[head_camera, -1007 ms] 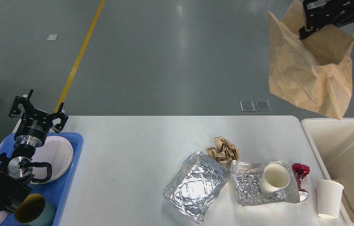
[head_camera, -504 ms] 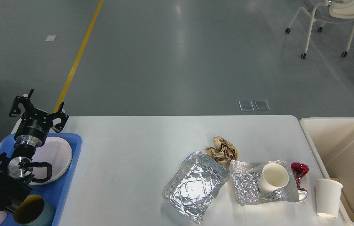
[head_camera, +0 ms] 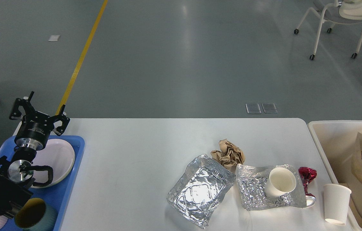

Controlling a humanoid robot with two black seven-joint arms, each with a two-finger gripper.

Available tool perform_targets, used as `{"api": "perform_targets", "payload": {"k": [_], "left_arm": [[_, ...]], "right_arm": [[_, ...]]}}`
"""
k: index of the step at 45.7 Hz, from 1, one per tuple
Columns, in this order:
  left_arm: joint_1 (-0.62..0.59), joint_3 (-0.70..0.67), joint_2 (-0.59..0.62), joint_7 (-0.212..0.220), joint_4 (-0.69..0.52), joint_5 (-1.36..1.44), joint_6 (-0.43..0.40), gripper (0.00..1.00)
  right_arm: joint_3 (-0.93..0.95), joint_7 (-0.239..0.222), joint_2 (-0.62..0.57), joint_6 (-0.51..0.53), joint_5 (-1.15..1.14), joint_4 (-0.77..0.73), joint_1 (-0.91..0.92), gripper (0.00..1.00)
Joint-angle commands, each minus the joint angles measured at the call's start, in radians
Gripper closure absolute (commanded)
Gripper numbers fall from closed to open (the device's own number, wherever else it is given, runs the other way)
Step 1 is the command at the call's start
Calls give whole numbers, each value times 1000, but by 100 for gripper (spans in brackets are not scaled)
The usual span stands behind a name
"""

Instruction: Tidy desktop

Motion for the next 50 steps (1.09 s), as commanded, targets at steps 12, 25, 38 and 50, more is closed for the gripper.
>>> {"api": "perform_targets", "payload": {"k": [12, 25, 38, 50], "left_arm": [[0, 0, 0, 0, 0, 0, 0, 0], [0, 0, 0, 0, 0, 0, 0, 0], [0, 0, 0, 0, 0, 0, 0, 0], [0, 0, 0, 0, 0, 0, 0, 0]], "right_arm": [[-16, 12, 17, 36, 56, 96, 104, 0], [-363, 21, 38, 272, -30, 919, 1275, 0], [-203, 179, 211, 756, -31, 1103, 1797, 0], [-102, 165, 207, 795, 29, 1244, 1862, 0]]}}
